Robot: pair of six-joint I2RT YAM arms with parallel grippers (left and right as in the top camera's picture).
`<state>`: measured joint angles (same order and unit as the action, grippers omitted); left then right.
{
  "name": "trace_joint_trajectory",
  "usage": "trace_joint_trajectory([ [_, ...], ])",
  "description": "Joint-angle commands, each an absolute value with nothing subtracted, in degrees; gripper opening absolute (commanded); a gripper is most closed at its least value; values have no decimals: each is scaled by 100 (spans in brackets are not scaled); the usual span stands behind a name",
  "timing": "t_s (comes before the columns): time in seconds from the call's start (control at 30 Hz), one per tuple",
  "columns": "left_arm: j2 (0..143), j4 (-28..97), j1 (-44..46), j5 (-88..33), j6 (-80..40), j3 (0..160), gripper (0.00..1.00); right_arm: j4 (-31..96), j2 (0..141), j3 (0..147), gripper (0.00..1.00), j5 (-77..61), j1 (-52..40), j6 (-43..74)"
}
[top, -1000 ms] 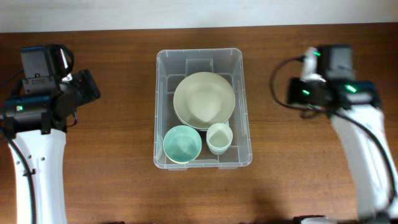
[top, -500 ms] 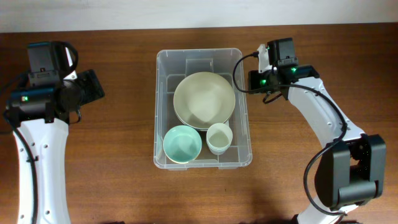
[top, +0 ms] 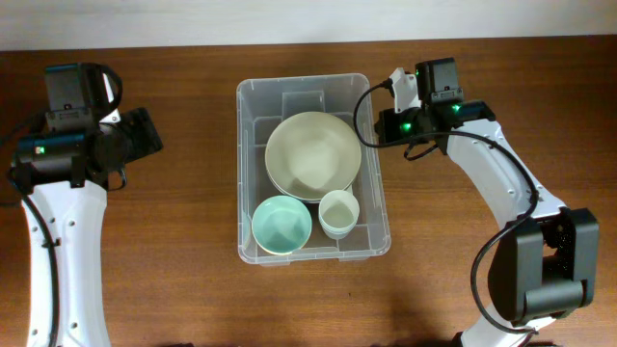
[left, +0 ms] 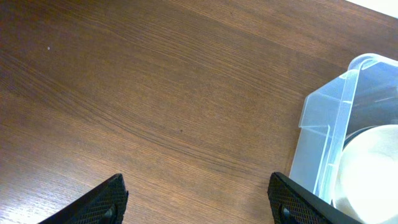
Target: Pack container
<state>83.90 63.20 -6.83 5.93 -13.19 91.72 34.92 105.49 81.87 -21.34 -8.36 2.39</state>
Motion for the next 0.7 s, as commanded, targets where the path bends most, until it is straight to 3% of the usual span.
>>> trace_joint_trajectory([
  [0.0,8431,6324,-698,534,-1317,9207,74,3511,10578,8230,7,-2445,-891,21],
  [0.03,8431,6324,-698,534,-1317,9207,75,3507,10575,8232,18,-2294,-882,25],
  [0.1,8431,6309,-698,537,-1315,9207,75,3507,10575,8248,28,-1841,-838,176],
  [0.2,8431,6239,-696,582,-1310,9207,80,3520,10545,8335,61,-1131,-707,388],
  [0.27,8431,6093,-696,600,-1085,9207,87,3542,10468,8460,81,-886,-561,386],
  [0.3,8433,6010,-696,600,-978,9207,97,3546,10429,8517,94,-823,-495,386],
  [0.33,8431,5929,-698,602,-893,9207,99,3544,10388,8593,99,-755,-410,384],
  [0.67,8615,5478,-698,854,-803,9207,99,4274,10151,9188,99,-491,556,322],
])
